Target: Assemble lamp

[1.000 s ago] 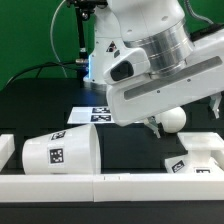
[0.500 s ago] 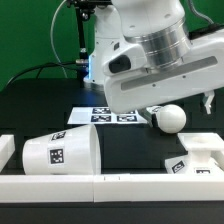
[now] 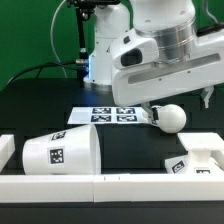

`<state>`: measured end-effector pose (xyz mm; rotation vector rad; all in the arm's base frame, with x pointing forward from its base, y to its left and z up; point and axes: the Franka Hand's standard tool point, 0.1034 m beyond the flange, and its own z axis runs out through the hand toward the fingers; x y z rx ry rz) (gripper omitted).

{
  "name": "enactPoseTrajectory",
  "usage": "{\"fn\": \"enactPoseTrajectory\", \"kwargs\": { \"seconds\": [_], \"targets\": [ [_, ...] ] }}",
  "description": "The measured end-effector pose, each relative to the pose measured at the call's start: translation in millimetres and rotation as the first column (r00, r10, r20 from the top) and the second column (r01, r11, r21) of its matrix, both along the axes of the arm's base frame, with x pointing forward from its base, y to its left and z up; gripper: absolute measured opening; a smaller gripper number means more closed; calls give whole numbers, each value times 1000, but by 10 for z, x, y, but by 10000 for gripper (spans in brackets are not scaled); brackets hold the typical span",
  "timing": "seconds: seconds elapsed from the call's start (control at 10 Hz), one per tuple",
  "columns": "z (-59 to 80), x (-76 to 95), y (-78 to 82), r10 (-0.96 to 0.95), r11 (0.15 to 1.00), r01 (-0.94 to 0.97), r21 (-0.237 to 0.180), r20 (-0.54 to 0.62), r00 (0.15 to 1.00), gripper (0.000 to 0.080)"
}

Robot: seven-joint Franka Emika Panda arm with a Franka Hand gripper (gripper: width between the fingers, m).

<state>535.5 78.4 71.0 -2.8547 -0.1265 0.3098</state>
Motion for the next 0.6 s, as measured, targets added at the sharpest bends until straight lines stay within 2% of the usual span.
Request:
{"fn": "enactPoseTrajectory", "kwargs": {
  "seconds": [0.2,0.3,0.4,0.5,0.6],
  "targets": [
    [-10,-7,-2,118,993,-118,26,31,993,699],
    [-8,-29,12,145,989,-145,8,29,989,699],
    [10,-94,132,171,983,-170,-69,5,985,699],
    [-17,-145,271,229,967,-227,-117,4,973,699],
    [-82,-207,344,316,944,-311,-110,26,948,699]
  ]
}}
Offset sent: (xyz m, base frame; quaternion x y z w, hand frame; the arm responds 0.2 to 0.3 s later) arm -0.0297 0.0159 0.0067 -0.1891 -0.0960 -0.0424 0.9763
